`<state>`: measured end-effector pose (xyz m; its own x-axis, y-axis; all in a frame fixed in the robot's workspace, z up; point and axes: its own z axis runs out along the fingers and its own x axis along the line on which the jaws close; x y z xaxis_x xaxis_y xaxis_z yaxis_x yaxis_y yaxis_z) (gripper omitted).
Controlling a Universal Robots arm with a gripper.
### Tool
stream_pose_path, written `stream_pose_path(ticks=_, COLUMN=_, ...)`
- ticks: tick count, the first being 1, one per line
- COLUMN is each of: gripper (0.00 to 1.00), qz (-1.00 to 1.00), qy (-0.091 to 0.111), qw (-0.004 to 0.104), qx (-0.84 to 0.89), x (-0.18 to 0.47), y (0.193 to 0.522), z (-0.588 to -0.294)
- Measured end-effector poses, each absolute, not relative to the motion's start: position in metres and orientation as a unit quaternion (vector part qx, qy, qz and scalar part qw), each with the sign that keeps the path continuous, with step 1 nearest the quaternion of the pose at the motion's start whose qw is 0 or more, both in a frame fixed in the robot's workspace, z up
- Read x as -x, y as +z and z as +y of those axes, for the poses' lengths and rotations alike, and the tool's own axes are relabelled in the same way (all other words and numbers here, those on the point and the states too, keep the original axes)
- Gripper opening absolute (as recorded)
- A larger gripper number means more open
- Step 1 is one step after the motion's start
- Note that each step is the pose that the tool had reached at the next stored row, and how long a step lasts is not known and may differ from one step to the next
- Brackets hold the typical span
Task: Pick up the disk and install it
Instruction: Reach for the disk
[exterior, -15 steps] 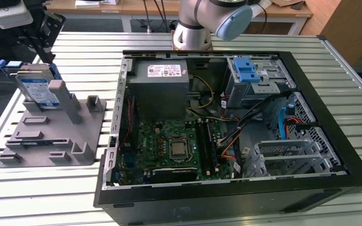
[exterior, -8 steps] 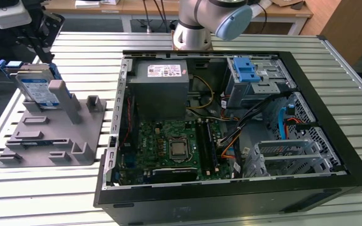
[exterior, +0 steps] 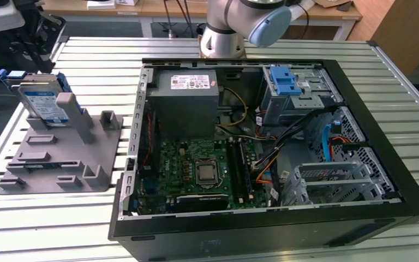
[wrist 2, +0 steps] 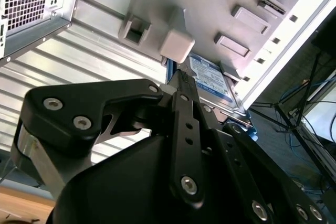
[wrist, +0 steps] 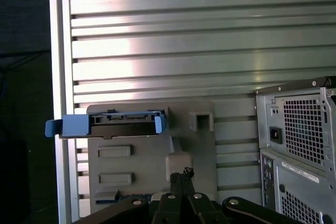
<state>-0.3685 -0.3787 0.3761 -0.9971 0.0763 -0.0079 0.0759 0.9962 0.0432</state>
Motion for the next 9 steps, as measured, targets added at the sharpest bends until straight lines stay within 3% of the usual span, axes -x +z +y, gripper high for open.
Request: stream_pose_path(ticks=9, gripper=0.11, qz=0.999, qy=0.021, qw=0.004, qx=-0.038, x=0.3796, y=0.3757, z=-0.3758)
